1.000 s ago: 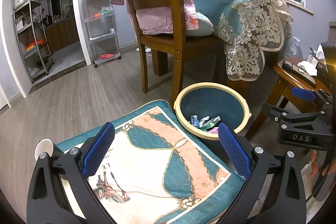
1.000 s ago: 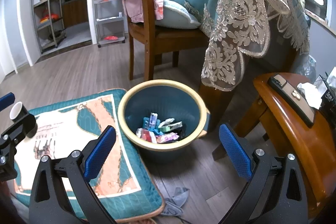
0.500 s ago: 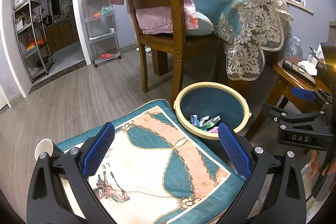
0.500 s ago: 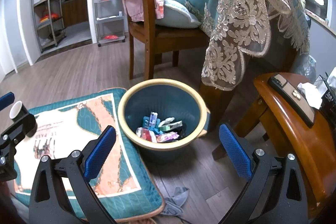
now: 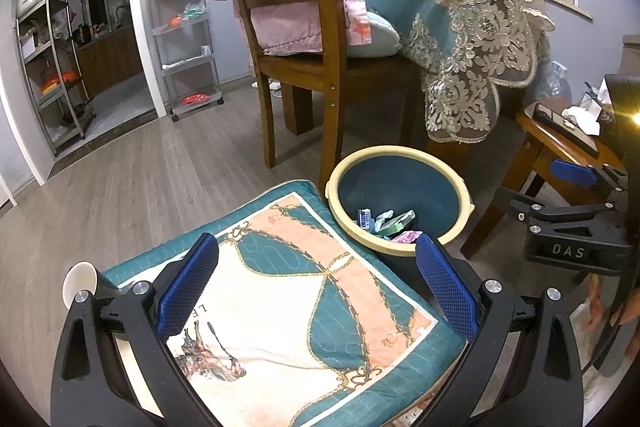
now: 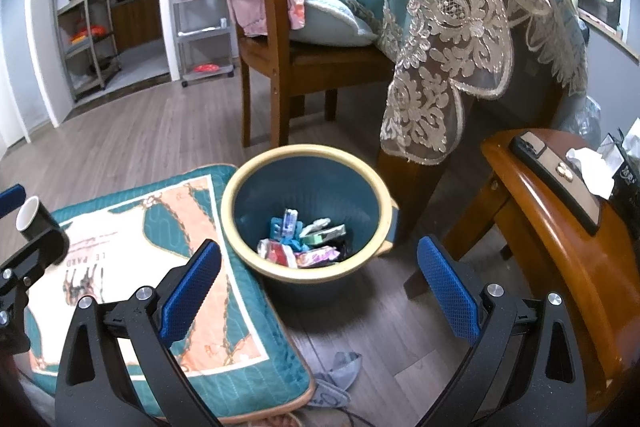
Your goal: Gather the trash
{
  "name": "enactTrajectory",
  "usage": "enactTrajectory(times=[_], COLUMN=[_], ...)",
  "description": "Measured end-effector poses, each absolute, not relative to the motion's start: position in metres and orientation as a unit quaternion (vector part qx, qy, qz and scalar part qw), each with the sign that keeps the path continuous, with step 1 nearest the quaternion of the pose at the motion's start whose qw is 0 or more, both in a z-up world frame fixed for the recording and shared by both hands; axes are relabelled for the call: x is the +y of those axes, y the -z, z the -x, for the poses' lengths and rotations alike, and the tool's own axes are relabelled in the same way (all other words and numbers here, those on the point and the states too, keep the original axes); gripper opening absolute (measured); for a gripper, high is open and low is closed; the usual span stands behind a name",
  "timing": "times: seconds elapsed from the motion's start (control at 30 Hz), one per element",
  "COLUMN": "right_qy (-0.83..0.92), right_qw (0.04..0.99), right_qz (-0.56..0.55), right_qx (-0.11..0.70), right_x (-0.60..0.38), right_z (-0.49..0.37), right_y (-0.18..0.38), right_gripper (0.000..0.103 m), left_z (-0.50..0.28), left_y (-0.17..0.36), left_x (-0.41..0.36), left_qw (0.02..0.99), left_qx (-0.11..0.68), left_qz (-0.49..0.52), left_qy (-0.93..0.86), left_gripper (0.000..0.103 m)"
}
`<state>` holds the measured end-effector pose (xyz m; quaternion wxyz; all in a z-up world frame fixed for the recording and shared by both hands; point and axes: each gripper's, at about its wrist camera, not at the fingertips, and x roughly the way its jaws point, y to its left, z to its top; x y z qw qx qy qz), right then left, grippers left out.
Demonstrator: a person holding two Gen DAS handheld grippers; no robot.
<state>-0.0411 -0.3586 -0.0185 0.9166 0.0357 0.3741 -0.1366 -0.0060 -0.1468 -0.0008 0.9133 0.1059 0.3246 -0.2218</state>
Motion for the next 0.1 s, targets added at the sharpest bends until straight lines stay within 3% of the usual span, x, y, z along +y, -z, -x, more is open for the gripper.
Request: enactTrajectory(times=[0.1], right_qy=[0.138], right_qw=[0.916], right_qz=[-0.037], right_qx=[0.375], right_x=[-0.3586], right_z=[0.0411], right_y=[0.0195], right_gripper=[0.098], left_z=[0.0066], left_y=[0.0], left_x=[-0.1447], left_qw=[0.914], left_qx=[0.325], left_qz=[-0.107], left_qy=[0.218], left_gripper=[0.097])
